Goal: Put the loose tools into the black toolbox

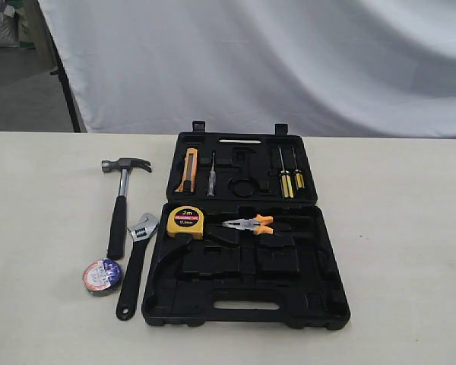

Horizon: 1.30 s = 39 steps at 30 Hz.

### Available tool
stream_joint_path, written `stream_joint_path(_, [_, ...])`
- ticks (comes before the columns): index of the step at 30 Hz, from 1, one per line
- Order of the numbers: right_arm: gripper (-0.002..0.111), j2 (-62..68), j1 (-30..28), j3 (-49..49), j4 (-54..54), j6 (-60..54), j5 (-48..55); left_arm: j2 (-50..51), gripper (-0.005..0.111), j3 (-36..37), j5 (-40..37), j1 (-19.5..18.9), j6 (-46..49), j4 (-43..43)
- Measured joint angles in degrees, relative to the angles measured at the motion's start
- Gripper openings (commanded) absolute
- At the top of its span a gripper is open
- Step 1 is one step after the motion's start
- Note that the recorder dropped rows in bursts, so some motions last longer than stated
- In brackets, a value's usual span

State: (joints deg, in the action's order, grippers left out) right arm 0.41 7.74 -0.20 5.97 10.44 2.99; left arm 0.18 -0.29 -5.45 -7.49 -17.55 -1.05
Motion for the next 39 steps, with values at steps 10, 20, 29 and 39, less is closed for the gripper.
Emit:
stream_joint_path(10, [0.000, 13.6, 0.0, 0.0, 0.4, 1.6, -0.6, 0.0, 0.001, 0.0, 0.0, 0.0, 0.0, 0.0])
stream_joint_path(20, [0.000, 47.5, 10.0, -3.8, 3.0, 4.4, -6.6, 0.0, 0.001, 0.0, 0.0, 0.0, 0.0, 0.0])
stream_joint_path(29, [0.000, 62.8, 28.9, -9.6, 3.1, 5.1, -15.1, 0.0, 0.001, 0.0, 0.0, 0.0, 0.0, 0.0])
stream_joint_path(39, [0.000, 81.7, 41.7, -25.5, 3.2, 4.1, -12.4, 0.0, 0.001, 0.0, 0.0, 0.0, 0.0, 0.0])
